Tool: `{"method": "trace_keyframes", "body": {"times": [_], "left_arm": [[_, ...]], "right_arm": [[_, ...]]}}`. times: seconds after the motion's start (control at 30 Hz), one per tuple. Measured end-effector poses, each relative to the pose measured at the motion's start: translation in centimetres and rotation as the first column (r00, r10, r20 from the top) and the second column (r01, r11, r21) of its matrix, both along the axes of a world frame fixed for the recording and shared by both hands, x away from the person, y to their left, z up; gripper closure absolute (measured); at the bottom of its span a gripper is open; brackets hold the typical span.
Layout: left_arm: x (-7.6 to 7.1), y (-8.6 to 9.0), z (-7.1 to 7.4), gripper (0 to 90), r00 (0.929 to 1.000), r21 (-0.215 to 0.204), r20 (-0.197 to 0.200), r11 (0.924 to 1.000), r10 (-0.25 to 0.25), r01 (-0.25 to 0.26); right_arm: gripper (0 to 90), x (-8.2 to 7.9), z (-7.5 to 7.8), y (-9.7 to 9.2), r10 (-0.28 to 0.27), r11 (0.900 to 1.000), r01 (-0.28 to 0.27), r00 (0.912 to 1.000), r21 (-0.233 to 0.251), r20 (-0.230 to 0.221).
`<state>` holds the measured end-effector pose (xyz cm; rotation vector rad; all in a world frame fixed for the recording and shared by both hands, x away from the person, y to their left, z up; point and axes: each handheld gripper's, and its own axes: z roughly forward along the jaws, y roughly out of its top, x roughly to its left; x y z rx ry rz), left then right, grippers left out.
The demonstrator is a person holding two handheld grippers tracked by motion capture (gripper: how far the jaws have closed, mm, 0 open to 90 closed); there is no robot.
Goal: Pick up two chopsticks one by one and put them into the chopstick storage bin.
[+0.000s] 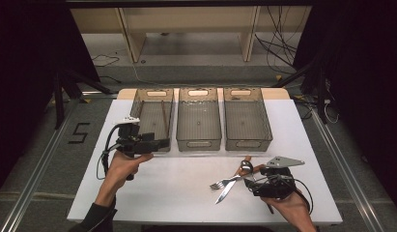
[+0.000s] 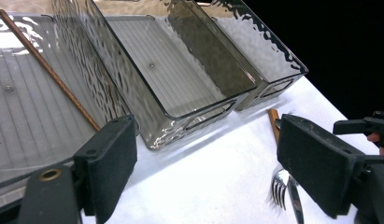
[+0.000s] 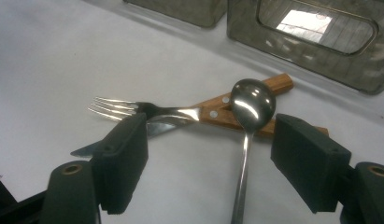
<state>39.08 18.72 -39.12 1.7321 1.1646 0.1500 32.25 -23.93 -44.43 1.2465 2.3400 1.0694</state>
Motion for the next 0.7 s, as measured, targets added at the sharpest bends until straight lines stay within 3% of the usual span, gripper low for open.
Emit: {"method": "trace_keyframes", "body": {"times": [0.4,0.7], "left_arm": [[-1.9,0.1,-1.4,18.7,0.999,0.008,0.042,0.9999,-0.014,0.014],[-2.8,0.0,-2.6,17.8,0.9987,0.014,0.045,0.9996,-0.024,0.024]], "right_arm": [[34.0,0.1,-0.7,-0.1,-0.018,0.9996,0.018,0.9995,-0.024,-0.026],[36.4,0.2,-1.0,-0.1,-0.023,0.999,0.021,0.999,-0.039,-0.039]]}}
